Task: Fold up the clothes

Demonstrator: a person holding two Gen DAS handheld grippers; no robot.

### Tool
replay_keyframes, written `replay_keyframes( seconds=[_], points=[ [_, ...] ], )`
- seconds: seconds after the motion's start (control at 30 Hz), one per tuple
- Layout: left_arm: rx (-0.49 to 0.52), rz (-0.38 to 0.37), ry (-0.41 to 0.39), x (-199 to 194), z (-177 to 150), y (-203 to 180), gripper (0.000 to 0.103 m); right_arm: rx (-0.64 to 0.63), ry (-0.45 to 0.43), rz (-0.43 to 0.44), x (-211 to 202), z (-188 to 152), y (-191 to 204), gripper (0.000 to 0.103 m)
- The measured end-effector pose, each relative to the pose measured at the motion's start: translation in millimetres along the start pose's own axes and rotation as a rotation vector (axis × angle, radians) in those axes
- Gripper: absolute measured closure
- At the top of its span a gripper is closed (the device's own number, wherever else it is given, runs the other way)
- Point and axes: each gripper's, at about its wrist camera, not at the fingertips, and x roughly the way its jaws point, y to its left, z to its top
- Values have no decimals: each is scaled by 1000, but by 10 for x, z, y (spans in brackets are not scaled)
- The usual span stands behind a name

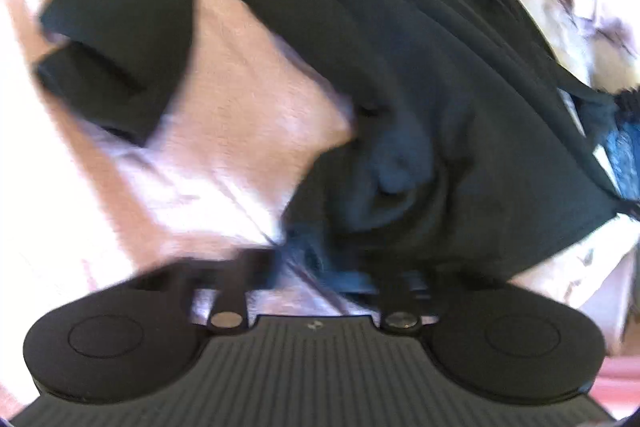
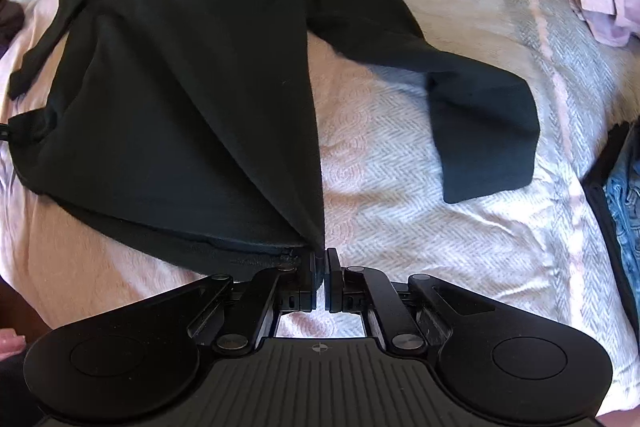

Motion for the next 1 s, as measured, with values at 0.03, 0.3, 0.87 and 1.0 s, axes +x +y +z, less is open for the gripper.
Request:
replay_keyframes(
  seconds=[0.03, 0.3, 0.87, 1.0],
  points=[
    [25, 17, -23, -101, -25, -42, 101, 2, 0, 4, -1, -5, 2, 101],
    [-57, 176, -152, -1573, -888, 19, 101, -39, 11, 96, -315, -63, 268, 102],
    [-109, 262, 31, -1133, -1423, 233, 85, -7, 247, 123, -143, -785, 462, 101],
    [-116, 295, -41, -1326, -1205, 356, 75, 10, 202, 112, -193, -642, 544, 101]
  ],
)
